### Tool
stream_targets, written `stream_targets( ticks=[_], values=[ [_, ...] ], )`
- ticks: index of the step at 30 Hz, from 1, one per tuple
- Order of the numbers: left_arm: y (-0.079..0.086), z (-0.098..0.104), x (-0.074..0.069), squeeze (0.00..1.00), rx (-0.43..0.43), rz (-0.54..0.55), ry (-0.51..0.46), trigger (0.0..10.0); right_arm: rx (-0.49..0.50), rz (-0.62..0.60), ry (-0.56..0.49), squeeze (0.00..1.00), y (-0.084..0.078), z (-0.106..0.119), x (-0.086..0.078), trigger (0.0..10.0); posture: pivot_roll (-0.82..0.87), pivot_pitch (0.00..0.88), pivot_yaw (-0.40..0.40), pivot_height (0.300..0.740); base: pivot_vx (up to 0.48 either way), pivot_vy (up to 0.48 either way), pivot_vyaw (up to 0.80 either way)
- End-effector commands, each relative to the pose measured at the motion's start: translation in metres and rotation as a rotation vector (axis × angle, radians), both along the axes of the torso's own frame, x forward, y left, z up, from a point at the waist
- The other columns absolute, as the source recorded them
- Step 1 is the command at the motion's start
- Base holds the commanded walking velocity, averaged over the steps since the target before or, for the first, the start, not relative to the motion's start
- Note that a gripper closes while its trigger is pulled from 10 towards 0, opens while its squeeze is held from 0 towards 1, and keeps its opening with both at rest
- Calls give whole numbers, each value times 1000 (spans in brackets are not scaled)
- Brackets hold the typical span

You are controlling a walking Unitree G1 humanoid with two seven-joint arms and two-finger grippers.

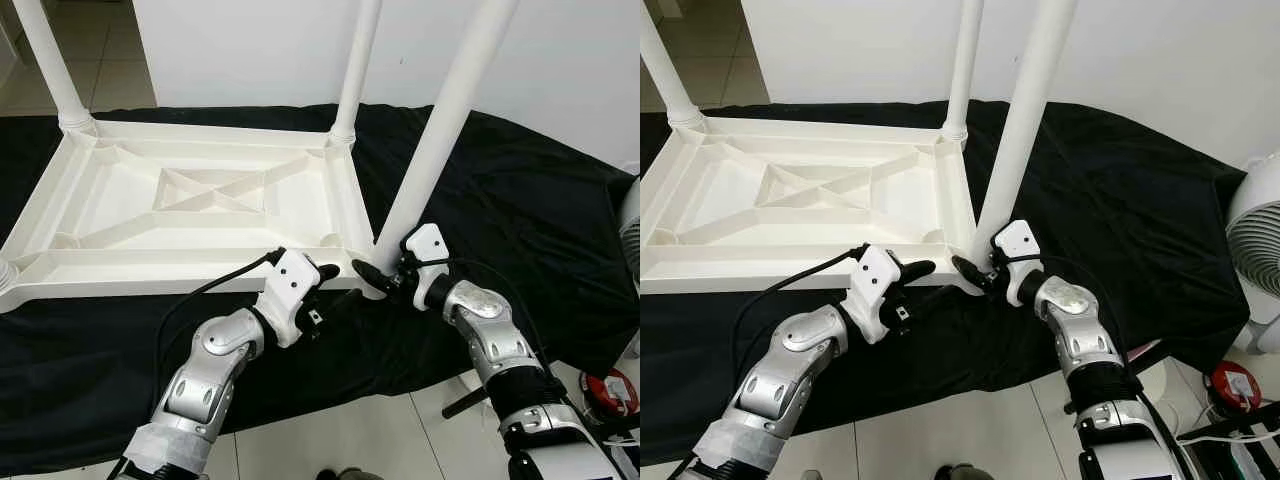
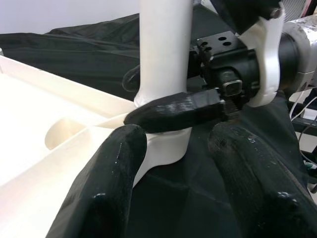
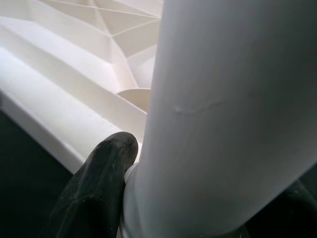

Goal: Building children table

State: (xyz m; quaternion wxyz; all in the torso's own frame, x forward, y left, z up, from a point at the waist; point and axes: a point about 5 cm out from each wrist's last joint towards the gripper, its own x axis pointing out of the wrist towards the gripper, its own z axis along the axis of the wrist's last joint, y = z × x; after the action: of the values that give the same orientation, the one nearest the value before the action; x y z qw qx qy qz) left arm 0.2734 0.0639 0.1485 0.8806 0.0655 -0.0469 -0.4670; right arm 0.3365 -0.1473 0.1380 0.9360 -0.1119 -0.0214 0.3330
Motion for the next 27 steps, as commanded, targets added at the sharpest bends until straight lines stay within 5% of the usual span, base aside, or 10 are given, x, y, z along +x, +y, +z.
stream_targets(
  ticks=[1, 14, 18, 27],
  values=[
    [-3, -1, 2, 0, 4, 22, -1, 10000, 10, -70, 34, 0, -5, -6, 0, 10000, 47, 56, -85, 740, 0, 0, 0],
    [-3, -5, -2, 0, 11, 14, 16, 10000, 183, -382, 53, 0, 14, -11, -16, 10000, 47, 65, -86, 740, 0, 0, 0],
    [-4, -6, -2, 0, 15, 3, 17, 10000, 239, -528, 39, 0, 35, -11, -20, 10000, 48, 56, -87, 740, 0, 0, 0],
    [-5, -6, -4, 0, 13, -2, 16, 10000, 305, -527, 44, 0, 46, -5, -25, 10000, 50, 47, -88, 740, 0, 0, 0]
  ],
)
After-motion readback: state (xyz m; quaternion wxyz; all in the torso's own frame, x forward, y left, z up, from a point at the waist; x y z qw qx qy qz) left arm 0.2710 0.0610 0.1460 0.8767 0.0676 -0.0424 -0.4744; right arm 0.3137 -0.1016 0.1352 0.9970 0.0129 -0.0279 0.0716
